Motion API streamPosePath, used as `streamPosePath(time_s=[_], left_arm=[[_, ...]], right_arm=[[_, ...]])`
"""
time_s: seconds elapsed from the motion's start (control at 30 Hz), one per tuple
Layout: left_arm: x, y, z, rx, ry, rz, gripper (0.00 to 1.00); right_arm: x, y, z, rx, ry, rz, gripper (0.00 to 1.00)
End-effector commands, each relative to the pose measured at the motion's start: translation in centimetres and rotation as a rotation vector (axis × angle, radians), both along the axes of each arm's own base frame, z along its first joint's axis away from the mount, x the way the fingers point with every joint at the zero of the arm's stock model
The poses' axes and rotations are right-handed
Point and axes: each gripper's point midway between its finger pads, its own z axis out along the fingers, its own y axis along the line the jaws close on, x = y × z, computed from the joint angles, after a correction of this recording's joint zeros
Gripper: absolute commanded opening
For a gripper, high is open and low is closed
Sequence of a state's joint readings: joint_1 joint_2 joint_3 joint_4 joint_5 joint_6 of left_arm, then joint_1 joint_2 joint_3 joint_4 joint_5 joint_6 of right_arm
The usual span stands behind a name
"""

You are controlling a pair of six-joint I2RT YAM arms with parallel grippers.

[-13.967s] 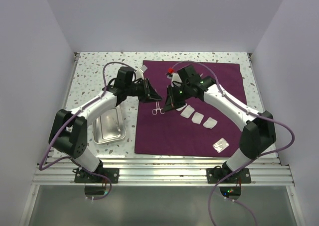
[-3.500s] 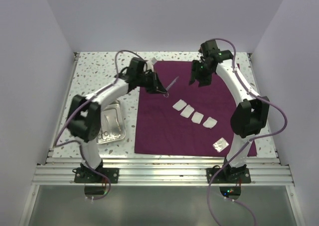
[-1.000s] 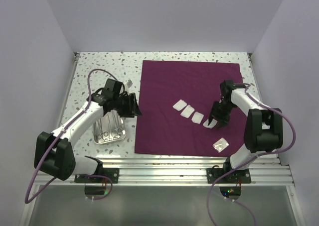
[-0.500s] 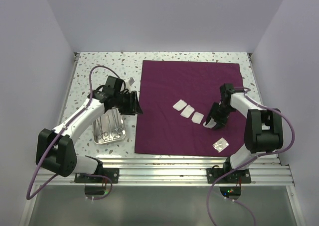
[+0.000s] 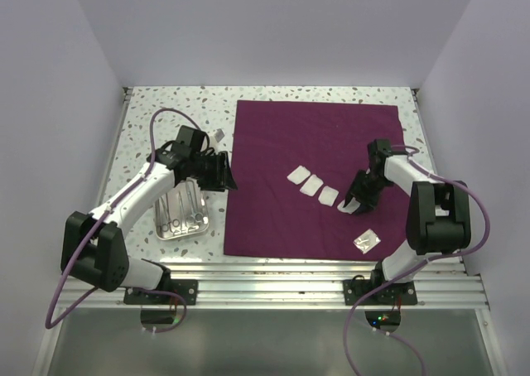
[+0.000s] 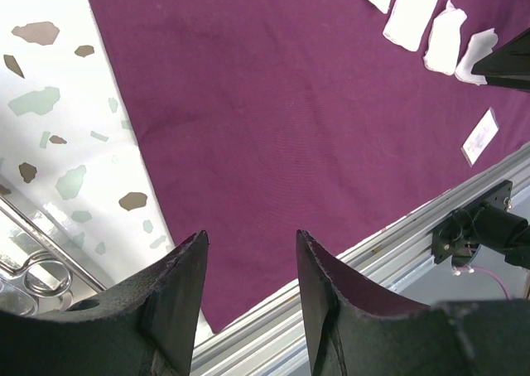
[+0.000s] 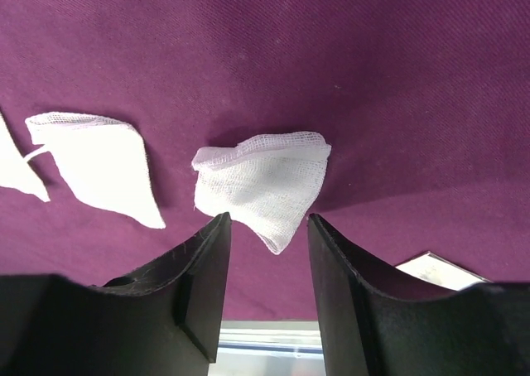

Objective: Prepare the surgical pack

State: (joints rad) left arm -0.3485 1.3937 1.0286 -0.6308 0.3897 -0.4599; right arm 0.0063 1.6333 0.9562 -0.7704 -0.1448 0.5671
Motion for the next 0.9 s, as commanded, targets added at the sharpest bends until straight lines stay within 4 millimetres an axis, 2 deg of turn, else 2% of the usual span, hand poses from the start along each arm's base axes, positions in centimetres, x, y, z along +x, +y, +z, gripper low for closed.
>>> streamPosePath(time_s=[0.0, 0.23, 0.33, 0.63, 0.87], left_arm=[[0.5, -0.5, 1.0, -0.012, -0.026, -0.029, 0.5], [0.4, -0.5, 0.9, -0.015, -0.02, -0.029, 0.5], [0.3, -0.5, 1.0, -0.015, -0.023, -0.028, 0.5], [0.1, -0.5, 1.1, -0.021, -0.022, -0.031, 0.5], [-0.1, -0.6, 1.0, -0.029, -0.02, -0.026, 0.5]], right_arm=[[0.2, -0.4, 0.1, -0.021, -0.016, -0.023, 0.46], [-0.5, -0.5, -0.5, -0.026, -0.001, -0.029, 0.44], [-0.6, -0.5, -0.6, -0.027, -0.005, -0.033, 0.38], [0.3, -0.8, -0.4, -0.046, -0.03, -0.034, 0.33], [1.2, -1.2, 0.3, -0.067, -0.058, -0.022, 0.2]])
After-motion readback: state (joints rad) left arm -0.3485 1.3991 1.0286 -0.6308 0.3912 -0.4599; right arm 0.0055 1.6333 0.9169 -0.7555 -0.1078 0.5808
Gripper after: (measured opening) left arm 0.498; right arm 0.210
